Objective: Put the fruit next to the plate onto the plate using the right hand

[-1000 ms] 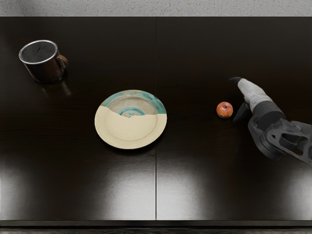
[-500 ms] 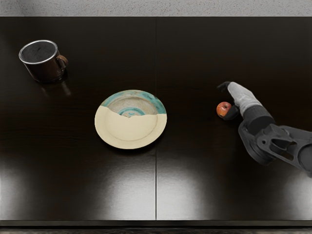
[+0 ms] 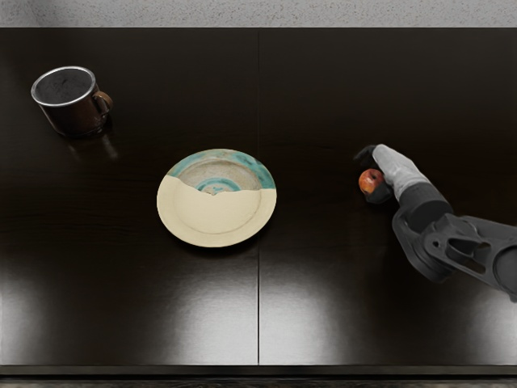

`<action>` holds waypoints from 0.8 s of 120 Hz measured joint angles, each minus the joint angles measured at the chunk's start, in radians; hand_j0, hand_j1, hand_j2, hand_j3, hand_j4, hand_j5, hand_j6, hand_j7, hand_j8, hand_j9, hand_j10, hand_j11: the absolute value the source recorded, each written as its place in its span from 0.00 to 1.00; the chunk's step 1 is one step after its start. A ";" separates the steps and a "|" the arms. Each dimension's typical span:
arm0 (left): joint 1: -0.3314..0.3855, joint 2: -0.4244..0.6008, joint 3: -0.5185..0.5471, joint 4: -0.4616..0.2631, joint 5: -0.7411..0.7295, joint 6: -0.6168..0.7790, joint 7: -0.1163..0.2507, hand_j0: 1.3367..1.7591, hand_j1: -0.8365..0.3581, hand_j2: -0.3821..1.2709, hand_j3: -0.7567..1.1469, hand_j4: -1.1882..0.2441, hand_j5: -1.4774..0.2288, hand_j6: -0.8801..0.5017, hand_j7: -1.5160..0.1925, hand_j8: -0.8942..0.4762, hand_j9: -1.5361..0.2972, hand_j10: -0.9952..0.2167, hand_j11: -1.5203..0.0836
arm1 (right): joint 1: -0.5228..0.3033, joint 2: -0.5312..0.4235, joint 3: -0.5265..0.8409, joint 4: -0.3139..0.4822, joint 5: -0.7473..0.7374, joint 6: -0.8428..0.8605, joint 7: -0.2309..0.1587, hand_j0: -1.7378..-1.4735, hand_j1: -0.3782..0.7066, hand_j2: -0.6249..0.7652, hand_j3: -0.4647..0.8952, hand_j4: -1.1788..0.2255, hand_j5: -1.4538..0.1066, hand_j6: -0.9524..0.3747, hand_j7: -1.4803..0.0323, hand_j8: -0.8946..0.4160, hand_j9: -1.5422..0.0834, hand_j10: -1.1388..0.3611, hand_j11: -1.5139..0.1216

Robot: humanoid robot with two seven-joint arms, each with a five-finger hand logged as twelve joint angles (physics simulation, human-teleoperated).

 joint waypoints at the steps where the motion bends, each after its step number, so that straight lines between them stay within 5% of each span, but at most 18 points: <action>1: 0.000 0.000 0.000 0.000 0.000 0.000 0.000 0.76 0.76 0.26 0.40 0.67 0.69 0.47 0.71 0.48 0.67 0.63 0.76 | 0.000 0.000 0.000 0.000 0.000 0.000 0.000 0.30 0.48 0.39 0.34 0.55 0.59 0.41 0.63 0.37 0.62 0.48 0.60; 63: 0.000 0.000 0.000 0.000 0.000 0.000 0.000 0.76 0.76 0.26 0.40 0.67 0.69 0.47 0.71 0.48 0.67 0.63 0.76 | -0.017 0.000 0.000 0.000 0.002 0.002 0.000 0.31 0.63 0.38 0.34 0.43 0.51 0.44 0.51 0.45 0.52 0.45 0.50; 96: 0.000 0.000 0.000 0.000 0.000 0.000 0.000 0.76 0.76 0.26 0.40 0.67 0.69 0.47 0.71 0.48 0.67 0.63 0.76 | -0.008 0.000 0.002 0.009 0.010 0.005 -0.001 0.32 0.62 0.52 0.34 0.41 0.47 0.38 0.48 0.40 0.48 0.42 0.46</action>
